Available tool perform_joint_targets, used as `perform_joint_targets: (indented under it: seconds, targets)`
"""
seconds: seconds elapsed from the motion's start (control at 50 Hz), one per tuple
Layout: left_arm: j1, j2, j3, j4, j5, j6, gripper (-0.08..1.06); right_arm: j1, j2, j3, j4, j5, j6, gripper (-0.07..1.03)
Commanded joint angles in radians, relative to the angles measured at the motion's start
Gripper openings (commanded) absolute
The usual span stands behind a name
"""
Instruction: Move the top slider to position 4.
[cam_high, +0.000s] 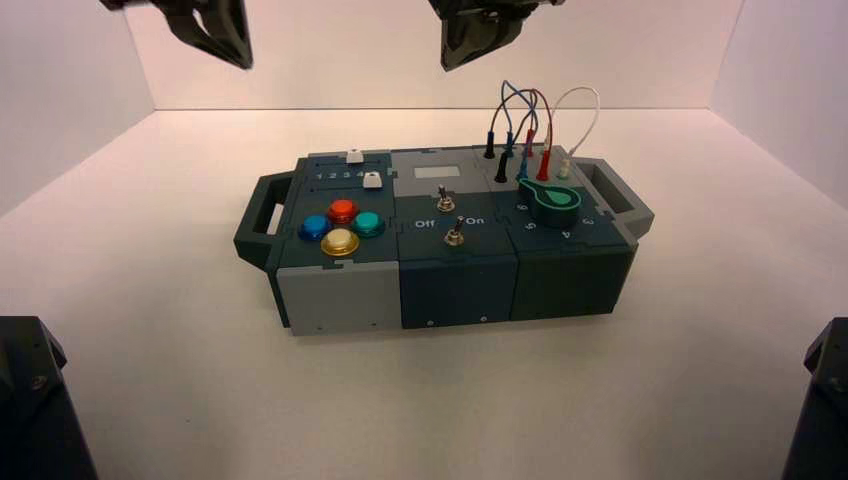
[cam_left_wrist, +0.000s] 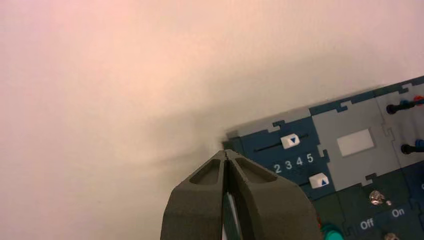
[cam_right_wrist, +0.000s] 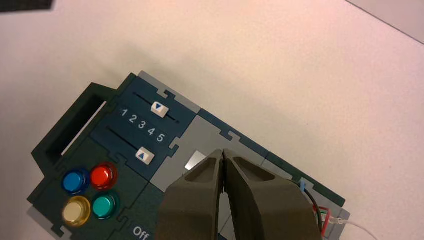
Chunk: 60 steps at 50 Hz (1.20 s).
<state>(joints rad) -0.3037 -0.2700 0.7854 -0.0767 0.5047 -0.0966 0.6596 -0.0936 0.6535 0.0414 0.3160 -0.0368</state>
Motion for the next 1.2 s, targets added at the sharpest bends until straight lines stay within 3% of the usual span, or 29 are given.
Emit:
perform_joint_targets:
  seconds: [0.02, 0.22, 0.44, 0.58, 0.96, 1.2]
  targets:
    - [-0.026, 0.026, -0.035, -0.009, -0.026, -0.017, -0.03, 0.008, -0.011, -0.021, 0.008, -0.012, 0.003, -0.02]
    - [-0.061, 0.081, -0.041, -0.044, -0.041, -0.051, -0.03, 0.008, -0.011, -0.020, 0.012, -0.015, 0.003, -0.02]
    - [-0.098, 0.124, -0.043, -0.115, -0.052, -0.052, -0.03, 0.008, -0.011, -0.020, 0.014, -0.015, 0.003, -0.02]
    - [-0.112, 0.152, -0.044, -0.143, -0.054, -0.055, -0.03, 0.008, -0.011, -0.020, 0.014, -0.015, 0.003, -0.02]
    - [-0.144, 0.245, -0.046, -0.179, -0.104, -0.055, -0.03, 0.008, -0.012, -0.018, 0.015, -0.015, 0.005, -0.02]
    - [-0.146, 0.282, -0.080, -0.179, -0.123, -0.055, -0.03, 0.008, -0.014, -0.017, 0.015, -0.018, 0.005, -0.02]
